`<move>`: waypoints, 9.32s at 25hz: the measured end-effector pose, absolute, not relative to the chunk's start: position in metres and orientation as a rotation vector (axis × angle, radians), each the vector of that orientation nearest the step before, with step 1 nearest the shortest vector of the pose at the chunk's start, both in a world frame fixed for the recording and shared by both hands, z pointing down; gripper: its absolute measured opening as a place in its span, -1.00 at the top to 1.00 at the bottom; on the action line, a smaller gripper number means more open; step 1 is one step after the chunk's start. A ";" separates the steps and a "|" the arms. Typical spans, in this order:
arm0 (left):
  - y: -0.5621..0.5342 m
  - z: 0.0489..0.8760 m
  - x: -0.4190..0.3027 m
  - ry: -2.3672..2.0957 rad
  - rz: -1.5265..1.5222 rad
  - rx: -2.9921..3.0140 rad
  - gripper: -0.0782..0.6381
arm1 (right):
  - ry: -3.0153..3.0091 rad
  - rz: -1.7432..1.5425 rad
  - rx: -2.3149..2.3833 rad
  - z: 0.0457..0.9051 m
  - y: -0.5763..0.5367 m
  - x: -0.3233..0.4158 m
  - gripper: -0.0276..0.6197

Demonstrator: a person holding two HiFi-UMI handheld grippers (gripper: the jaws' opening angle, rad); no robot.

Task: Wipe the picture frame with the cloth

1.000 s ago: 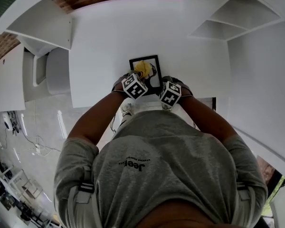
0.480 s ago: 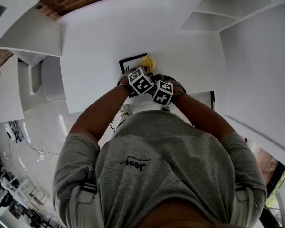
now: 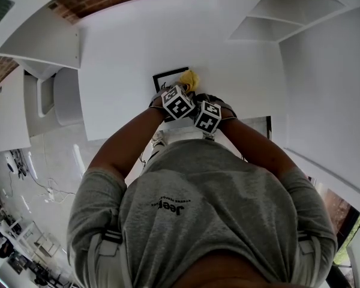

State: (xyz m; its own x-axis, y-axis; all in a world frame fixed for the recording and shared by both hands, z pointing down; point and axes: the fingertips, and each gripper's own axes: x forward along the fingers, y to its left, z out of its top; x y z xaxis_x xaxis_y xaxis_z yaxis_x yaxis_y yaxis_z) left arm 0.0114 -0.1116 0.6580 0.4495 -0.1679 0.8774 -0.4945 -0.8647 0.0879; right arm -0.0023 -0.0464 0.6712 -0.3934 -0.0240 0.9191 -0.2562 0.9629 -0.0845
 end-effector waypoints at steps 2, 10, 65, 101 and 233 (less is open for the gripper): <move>-0.111 0.653 0.002 -0.587 1.360 2.377 0.60 | -1.962 0.251 0.198 0.672 -0.047 -0.002 0.08; -0.086 0.632 -0.081 -0.691 1.430 2.375 0.60 | -1.957 0.245 0.197 0.673 -0.048 0.001 0.08; -0.073 0.671 0.008 -0.395 1.561 2.480 0.60 | -1.964 0.242 0.481 0.667 -0.037 0.003 0.38; -0.026 0.668 -0.105 -0.429 1.675 2.520 0.60 | -1.926 0.423 0.496 0.670 -0.029 0.002 0.65; -0.013 0.664 0.017 0.075 1.816 2.718 0.60 | -1.964 0.268 0.441 0.670 -0.027 0.023 0.86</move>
State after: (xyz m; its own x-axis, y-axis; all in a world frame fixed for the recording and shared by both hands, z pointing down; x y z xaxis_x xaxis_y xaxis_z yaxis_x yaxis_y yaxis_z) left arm 0.0166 -0.0131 0.6636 0.3844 -0.0331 0.9226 0.1086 -0.9908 -0.0808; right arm 0.0230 -0.0267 0.6704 -0.3757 -0.1848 0.9081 -0.4217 0.9067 0.0100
